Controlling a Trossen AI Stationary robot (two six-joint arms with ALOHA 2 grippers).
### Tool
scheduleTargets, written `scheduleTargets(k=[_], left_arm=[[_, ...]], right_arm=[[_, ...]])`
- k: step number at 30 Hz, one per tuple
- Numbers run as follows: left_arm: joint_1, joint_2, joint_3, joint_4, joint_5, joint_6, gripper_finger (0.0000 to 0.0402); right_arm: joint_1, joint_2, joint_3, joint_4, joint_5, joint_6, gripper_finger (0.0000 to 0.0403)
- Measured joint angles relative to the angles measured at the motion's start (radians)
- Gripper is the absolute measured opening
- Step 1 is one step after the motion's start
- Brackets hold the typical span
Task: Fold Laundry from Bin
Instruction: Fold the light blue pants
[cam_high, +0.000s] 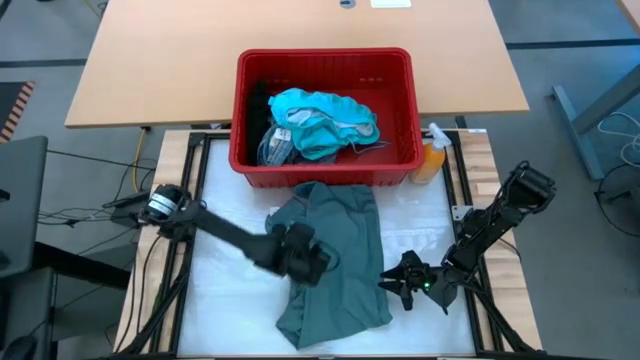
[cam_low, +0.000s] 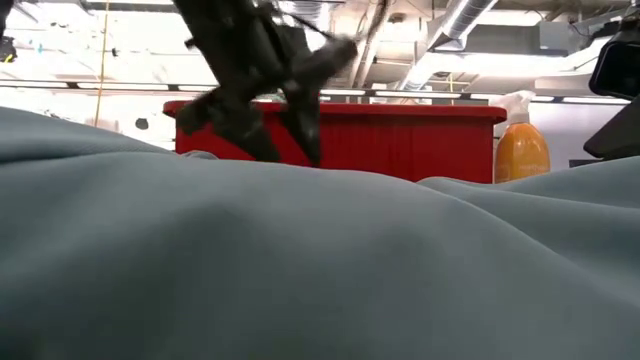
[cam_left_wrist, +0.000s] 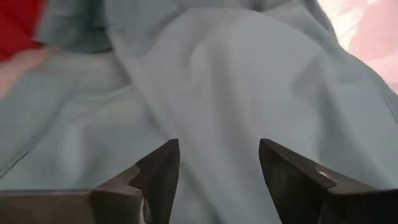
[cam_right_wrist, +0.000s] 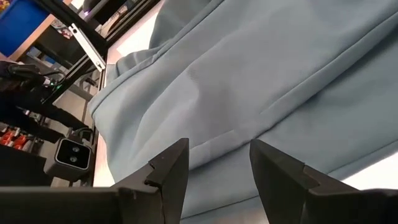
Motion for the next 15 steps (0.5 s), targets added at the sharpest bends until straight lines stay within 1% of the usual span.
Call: scheduleTargets(k=[2,4,8,11,15], left_arm=[[0.038,0.003,0.000,-0.010,0.043,0.028,0.0230],[0.061,0.014,0.000,0.005,0.058,0.032,0.0243],[0.064,0.019,0.000,-0.003,0.043,0.012,0.0259],[0.046,0.019,0.000,-0.025,0.021,-0.023,0.0261],[0.030,0.019,0.000,-0.050,0.015,-0.073,0.0261]], right_arm=[[0.000,0.000,0.000,0.000,-0.001,0.000,0.0198],[0.006,0.000,0.000,-0.001,-0.009,0.000,0.0198],[0.019,0.000,0.000,-0.004,-0.026,0.000,0.0198],[0.022,0.000,0.000,-0.005,-0.026,0.001,0.0198],[0.010,0.000,0.000,-0.004,-0.027,0.001,0.0198]])
